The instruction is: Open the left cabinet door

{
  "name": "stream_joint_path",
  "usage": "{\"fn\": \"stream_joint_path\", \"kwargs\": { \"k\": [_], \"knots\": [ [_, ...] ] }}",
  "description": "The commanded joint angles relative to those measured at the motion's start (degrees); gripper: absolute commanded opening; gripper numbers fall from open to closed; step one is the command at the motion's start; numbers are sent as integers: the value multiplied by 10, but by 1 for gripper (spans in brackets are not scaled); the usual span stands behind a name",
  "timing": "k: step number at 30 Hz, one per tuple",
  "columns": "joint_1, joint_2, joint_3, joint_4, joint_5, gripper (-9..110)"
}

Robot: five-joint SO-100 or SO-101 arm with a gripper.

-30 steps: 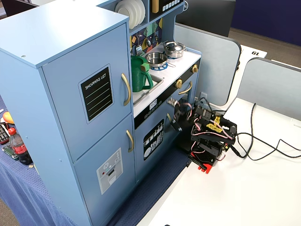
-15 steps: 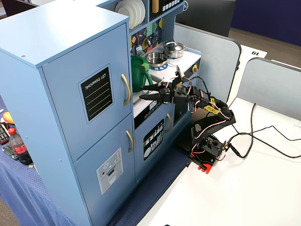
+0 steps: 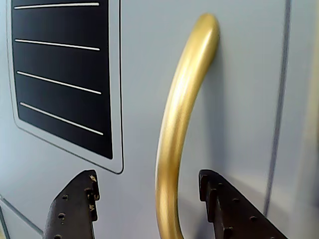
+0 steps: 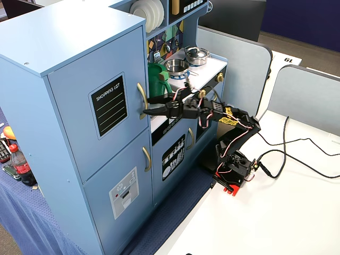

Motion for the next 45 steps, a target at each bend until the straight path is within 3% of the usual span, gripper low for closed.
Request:
{"fn": "stream_joint_path", "kwargs": {
  "k": [1,14,24,27,29,36,45],
  "knots": [
    [-39,-13,-50,-30,3,18],
    [-176,136,-29,133,8,17],
    [4,285,-9,333,101,10],
    [45,280,9,336,76,0],
    [59,265,22,309,69,0],
    [69,141,69,84,25,0],
    [-73,106,41,81,-20,0]
  ]
}}
